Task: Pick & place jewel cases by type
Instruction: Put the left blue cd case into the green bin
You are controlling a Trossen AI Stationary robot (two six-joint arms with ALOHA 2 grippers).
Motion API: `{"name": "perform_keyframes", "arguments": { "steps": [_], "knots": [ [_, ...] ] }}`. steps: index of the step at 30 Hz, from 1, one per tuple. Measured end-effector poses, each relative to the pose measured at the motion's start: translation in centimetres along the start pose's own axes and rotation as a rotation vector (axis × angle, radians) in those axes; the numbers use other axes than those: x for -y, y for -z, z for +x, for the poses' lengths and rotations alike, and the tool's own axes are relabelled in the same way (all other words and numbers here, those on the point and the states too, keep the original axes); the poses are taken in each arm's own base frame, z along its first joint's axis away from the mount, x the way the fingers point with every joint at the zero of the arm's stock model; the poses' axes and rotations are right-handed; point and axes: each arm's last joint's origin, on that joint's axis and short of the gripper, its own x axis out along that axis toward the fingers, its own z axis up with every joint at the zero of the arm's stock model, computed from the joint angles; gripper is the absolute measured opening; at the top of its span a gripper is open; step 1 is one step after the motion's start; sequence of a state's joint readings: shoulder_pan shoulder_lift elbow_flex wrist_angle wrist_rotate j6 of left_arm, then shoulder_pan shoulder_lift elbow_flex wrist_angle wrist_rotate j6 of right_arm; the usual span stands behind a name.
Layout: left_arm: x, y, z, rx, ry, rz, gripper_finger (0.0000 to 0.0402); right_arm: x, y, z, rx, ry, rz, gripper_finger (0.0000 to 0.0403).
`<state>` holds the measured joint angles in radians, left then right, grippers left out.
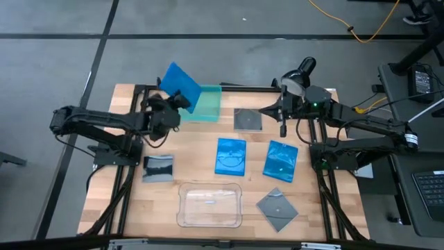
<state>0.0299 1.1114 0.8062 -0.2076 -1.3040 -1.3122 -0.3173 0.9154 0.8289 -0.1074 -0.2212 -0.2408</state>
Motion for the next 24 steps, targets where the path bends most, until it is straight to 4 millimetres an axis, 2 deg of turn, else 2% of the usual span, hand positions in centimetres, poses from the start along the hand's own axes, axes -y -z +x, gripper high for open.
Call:
{"name": "perform_keyframes", "arguments": {
  "steps": [5,9,14,24],
  "knots": [
    [-3.6,2.3,0.5,0.13,-0.036,-0.13,0.0013,0.1,0.0,0.0,0.004,-0.025,0.004,0.001],
    [-4.7,3.6,1.1,0.18,-0.056,-0.13,0.0013,0.0,0.0,0.0,0.007,-0.034,0.005,0.001],
    [-5.1,5.5,2.6,0.177,-0.082,-0.14,0.0013,0.0,0.0,0.0,0.006,-0.036,0.026,0.001],
    [-5.7,9.1,7.8,0.087,-0.117,-0.184,0.0013,0.0,0.1,0.0,-0.001,-0.038,0.03,0.001]
  ]
}}
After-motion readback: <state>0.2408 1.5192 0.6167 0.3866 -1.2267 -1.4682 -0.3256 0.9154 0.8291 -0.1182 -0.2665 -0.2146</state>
